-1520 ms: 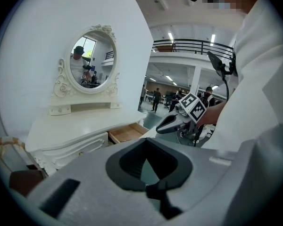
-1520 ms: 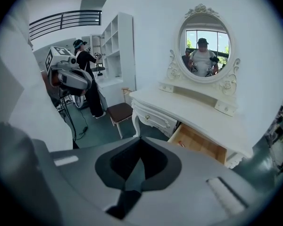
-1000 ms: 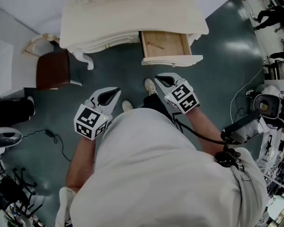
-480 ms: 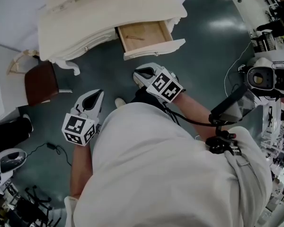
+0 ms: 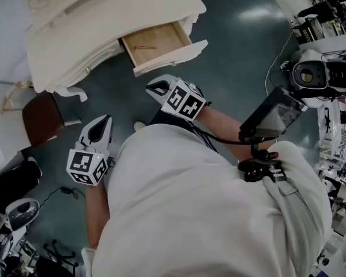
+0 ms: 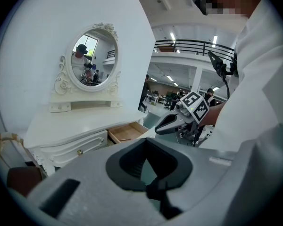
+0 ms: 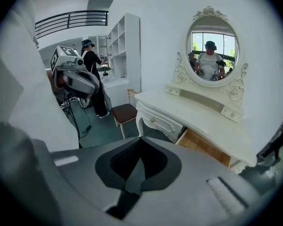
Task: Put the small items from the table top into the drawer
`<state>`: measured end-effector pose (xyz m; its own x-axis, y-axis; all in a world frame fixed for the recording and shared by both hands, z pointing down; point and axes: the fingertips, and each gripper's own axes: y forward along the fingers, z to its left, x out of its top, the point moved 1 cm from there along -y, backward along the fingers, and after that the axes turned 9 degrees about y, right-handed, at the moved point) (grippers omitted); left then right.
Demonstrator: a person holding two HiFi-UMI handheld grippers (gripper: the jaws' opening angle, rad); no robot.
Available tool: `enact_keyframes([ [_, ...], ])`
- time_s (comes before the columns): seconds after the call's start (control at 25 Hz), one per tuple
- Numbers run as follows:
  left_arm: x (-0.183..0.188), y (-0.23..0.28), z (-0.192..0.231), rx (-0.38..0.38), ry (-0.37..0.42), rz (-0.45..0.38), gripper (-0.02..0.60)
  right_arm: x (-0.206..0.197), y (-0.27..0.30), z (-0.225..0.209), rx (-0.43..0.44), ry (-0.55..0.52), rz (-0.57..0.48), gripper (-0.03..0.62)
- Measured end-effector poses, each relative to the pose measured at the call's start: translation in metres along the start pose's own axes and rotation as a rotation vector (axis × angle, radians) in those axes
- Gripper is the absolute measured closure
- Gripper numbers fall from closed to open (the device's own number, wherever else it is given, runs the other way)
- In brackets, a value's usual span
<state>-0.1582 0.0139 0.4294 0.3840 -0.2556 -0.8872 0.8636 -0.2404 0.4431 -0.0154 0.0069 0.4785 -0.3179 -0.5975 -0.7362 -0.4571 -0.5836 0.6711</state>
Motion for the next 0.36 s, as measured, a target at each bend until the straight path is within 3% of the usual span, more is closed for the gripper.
enact_keyframes([
  [0.36,0.0052,0.0019,0.0039,-0.005,0.001,0.0,0.58,0.0039,0.0018,-0.0036,0.002,-0.001,0.006,0.594],
])
